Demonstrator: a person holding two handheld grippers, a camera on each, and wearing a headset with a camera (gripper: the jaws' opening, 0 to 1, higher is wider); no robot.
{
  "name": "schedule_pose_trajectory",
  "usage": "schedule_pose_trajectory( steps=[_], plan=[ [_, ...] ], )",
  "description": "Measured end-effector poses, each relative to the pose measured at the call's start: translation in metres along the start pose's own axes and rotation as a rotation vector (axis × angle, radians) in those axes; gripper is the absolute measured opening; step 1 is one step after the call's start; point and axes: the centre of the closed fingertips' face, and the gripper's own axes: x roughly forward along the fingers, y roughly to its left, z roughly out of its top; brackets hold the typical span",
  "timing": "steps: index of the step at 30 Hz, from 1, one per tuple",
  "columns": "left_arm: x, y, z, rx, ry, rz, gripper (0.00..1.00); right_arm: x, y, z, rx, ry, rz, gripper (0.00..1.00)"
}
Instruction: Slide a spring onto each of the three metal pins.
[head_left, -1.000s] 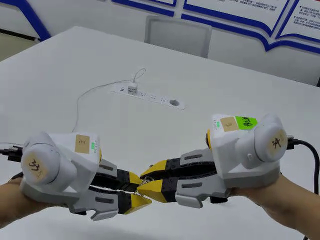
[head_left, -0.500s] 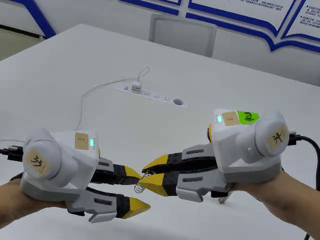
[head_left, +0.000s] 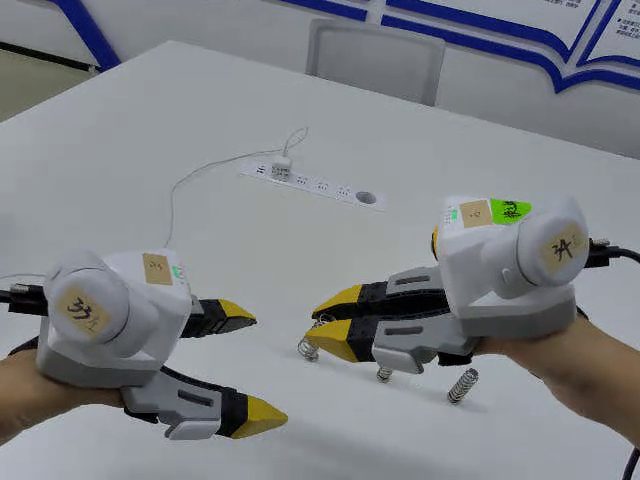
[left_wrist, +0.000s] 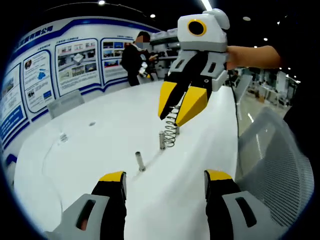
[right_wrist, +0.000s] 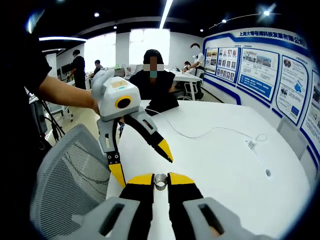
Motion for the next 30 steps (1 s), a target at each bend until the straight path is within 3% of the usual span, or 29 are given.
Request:
schedule_pose_trajectory(
  steps=[6,17,23,30],
  plan=[
    [-0.002,0.004,0.003,-0.02,-0.018,0.011,0.72,0.0,-0.018,-0.005,0.01,0.021,-0.036,0.1],
    [-0.005,0.011,-0.004,-0.02,-0.012,0.03,0.8,0.01,-0.056,-0.023,0.019,0.092,-0.125,0.1],
    [-0.008,0.015,-0.004,-0.038,-0.03,0.045,0.81,0.019,-0.069,-0.031,0.05,0.107,-0.137,0.1],
    [-0.006,0.018,-0.011,-0.056,-0.017,0.056,0.9,0.031,-0.075,-0.039,0.068,0.128,-0.138,0.1]
  ],
)
